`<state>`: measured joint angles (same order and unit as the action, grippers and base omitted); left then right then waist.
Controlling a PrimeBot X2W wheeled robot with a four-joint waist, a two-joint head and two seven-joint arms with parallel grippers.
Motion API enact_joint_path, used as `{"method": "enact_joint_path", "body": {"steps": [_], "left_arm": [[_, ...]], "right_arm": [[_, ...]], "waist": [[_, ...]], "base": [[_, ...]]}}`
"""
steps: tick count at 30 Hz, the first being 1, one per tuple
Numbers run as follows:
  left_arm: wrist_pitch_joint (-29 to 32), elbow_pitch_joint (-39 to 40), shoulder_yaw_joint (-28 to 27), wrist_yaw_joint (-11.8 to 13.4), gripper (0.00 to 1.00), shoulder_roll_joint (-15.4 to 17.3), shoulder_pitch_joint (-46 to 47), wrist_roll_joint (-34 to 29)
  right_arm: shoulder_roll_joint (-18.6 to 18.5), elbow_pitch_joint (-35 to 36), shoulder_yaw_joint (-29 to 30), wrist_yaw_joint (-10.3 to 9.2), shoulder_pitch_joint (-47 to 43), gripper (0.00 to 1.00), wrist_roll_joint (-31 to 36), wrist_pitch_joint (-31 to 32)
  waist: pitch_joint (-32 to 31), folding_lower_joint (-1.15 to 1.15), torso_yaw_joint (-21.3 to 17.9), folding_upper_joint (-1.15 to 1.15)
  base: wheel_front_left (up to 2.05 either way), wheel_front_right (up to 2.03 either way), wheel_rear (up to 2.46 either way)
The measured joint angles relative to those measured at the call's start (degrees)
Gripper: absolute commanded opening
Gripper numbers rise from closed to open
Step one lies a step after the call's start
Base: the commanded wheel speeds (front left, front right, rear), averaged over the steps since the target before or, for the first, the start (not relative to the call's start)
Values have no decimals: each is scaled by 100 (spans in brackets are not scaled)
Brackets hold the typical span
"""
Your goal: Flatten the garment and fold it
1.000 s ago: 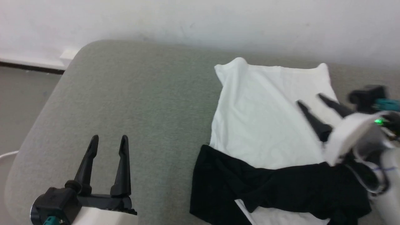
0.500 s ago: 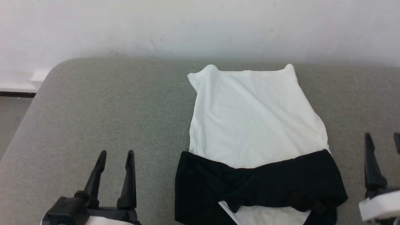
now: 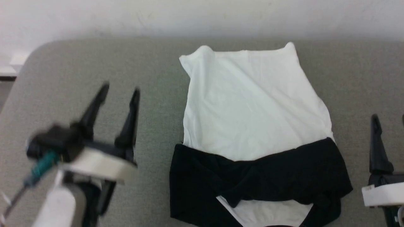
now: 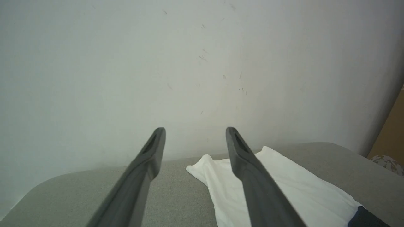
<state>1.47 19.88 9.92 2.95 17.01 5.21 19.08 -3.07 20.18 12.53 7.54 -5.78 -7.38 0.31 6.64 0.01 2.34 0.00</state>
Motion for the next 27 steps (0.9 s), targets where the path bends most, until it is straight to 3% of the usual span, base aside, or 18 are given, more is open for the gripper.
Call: {"method": "enact_joint_path", "body": {"steps": [7, 14, 20, 27], "left_arm": [[1259, -598, 99, -603, 100, 478, 2637, 83], [2368, -1927, 328, -851, 100, 569, 4634, 389], [2980, -2905, 554, -949, 100, 620, 5489, 667], [3316, -3489, 888, -992, 100, 648, 5842, 682]], "right_arm": [[0, 172, -133, 0, 432, 100, 3, 11], [-4, 290, -203, 0, 708, 100, 1, -57], [-22, 308, -370, 0, 951, 100, -26, -144], [-59, 299, -371, 0, 1055, 100, -55, -194]], "waist": [[724, 1, -26, 0], [1538, 2, -110, 0], [2170, 2, -251, 0], [2725, 1, -500, 0]], "base": [[0, 0, 0], [0, 0, 0], [0, 0, 0], [0, 0, 0]]}}
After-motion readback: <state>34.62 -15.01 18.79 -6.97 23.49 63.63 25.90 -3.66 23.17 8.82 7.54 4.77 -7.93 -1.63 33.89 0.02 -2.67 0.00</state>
